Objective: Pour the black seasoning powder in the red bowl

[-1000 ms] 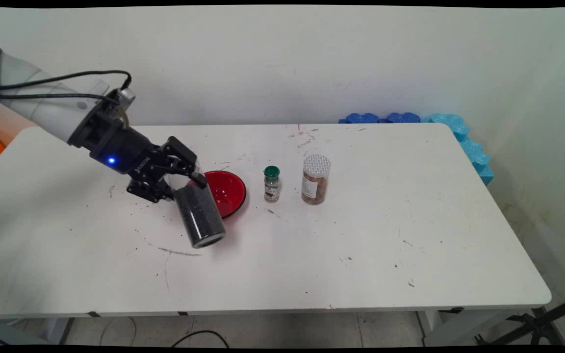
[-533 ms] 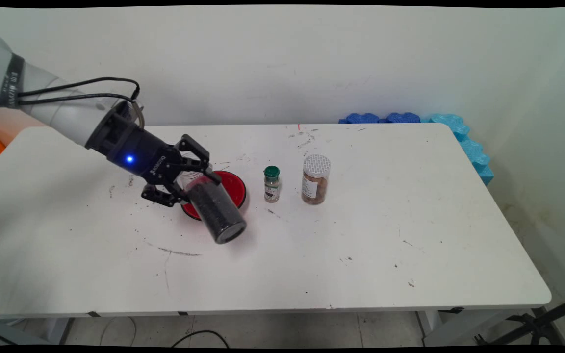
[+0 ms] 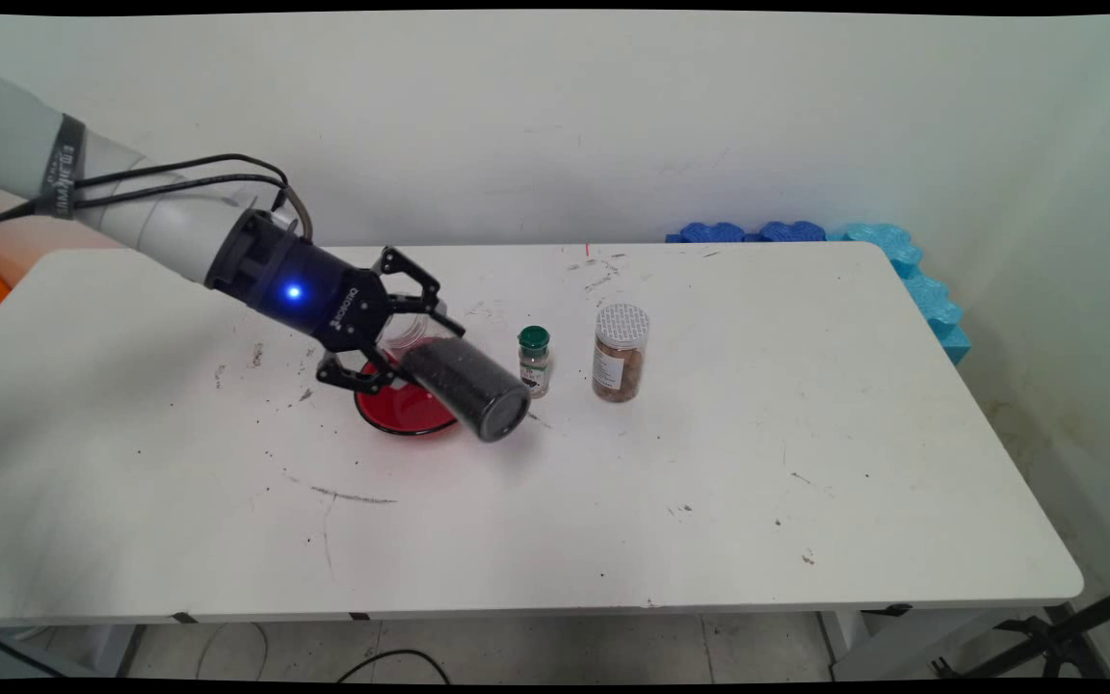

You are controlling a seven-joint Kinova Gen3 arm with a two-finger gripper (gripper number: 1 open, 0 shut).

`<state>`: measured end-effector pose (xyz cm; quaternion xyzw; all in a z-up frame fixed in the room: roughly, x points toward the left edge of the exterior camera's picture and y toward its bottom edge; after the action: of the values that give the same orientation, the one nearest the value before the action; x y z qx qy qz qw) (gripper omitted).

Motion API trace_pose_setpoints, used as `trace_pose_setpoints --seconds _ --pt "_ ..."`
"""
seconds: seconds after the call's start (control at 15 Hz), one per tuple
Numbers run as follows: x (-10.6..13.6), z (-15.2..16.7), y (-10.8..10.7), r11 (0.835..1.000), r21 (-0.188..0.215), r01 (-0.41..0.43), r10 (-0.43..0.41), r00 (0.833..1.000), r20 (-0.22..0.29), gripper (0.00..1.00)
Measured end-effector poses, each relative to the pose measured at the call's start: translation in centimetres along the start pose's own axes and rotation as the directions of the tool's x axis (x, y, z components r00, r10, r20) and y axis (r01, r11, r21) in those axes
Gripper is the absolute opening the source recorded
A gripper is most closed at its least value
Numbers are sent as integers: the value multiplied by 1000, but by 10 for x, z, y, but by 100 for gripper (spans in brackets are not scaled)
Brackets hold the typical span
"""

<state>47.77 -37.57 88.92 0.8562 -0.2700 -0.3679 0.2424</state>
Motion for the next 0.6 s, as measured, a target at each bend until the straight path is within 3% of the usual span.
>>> trace_pose_setpoints --seconds 0.27,0.6 --pt "5 5 2 994 -42 102 -102 995 11 0" --pt "6 10 5 971 -96 217 -215 976 27 0"
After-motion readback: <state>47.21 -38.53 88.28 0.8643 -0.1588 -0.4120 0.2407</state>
